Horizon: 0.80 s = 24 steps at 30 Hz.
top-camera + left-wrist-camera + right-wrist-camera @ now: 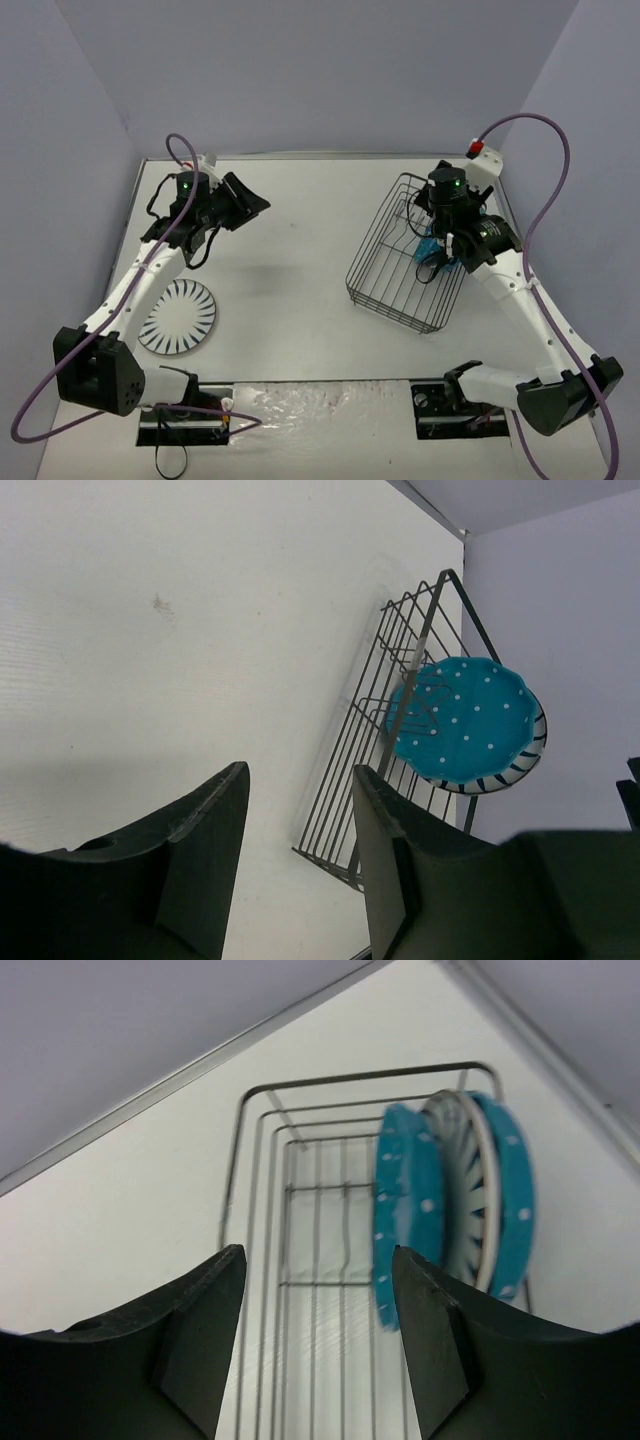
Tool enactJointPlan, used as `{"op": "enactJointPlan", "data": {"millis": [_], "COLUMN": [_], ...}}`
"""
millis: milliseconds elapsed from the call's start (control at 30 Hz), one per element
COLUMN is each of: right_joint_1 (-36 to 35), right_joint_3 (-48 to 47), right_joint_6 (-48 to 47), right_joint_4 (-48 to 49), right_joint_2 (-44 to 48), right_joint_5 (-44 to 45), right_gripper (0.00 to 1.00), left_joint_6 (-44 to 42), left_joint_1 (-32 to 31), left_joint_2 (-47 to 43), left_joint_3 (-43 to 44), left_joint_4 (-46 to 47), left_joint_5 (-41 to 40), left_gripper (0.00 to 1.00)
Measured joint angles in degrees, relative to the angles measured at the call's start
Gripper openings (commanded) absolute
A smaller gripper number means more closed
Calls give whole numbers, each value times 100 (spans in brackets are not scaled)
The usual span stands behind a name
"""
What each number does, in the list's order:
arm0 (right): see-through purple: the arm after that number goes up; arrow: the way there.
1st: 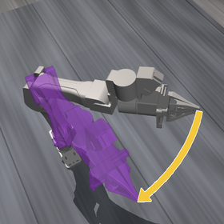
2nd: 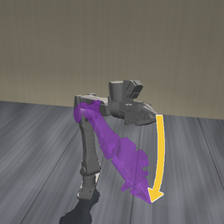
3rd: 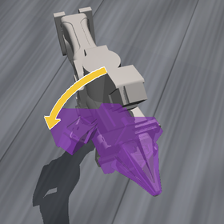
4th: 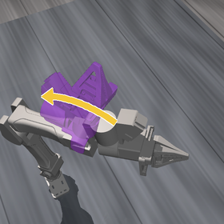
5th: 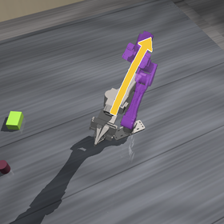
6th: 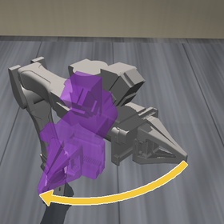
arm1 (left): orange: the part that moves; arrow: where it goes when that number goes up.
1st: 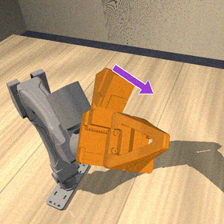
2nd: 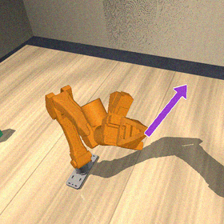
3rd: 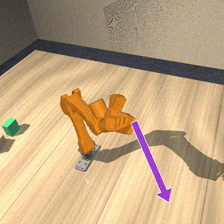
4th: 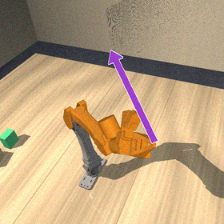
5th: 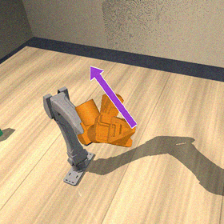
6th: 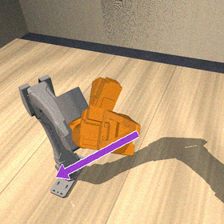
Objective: Load the plates into the dish rack
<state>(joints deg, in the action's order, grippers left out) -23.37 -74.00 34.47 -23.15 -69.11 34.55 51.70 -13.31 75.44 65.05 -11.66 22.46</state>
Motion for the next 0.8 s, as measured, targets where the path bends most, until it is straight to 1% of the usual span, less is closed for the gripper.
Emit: {"op": "enactJointPlan", "data": {"millis": [100,167,233,367,433,500,567,633,800], "right_joint_1": [-445,-762,-1065,-1519,-1783,-2050,-2278,-2498,-2868], "right_joint_3": [-9,-10,-9,136,151,91,-47,-202,-453], "right_joint_6": [3,1,-3,6,1,-10,-20,-19,42], "right_joint_4": [200,408,688,1392,1676,1949,2202,2468,3251], "right_joint_2": [113,-43,-347,-1209,-1670,-2141,-2633,-3112,-4034], "right_joint_5": [-396,-672,-954,-1870,-2199,-2540,-2933,-3362,-4376], "right_gripper": [58,58,58,58,58,58,58,58,57], "left_joint_6": [14,23,54,199,295,380,428,451,447], "left_joint_1": [43,118,256,917,1423,1853,2124,2242,2305], "left_joint_2": [-339,-594,-885,-1647,-2029,-2357,-2596,-2775,-3167], "left_joint_3": [-54,-93,-144,-518,-769,-966,-1040,-1055,-1054], "left_joint_4": [-217,-448,-752,-1317,-1636,-2045,-2422,-2709,-3153], "left_joint_5": [-284,-506,-729,-1028,-1106,-1232,-1377,-1507,-1814], "left_gripper": [51,56,58,60,62,63,64,65,66]}}
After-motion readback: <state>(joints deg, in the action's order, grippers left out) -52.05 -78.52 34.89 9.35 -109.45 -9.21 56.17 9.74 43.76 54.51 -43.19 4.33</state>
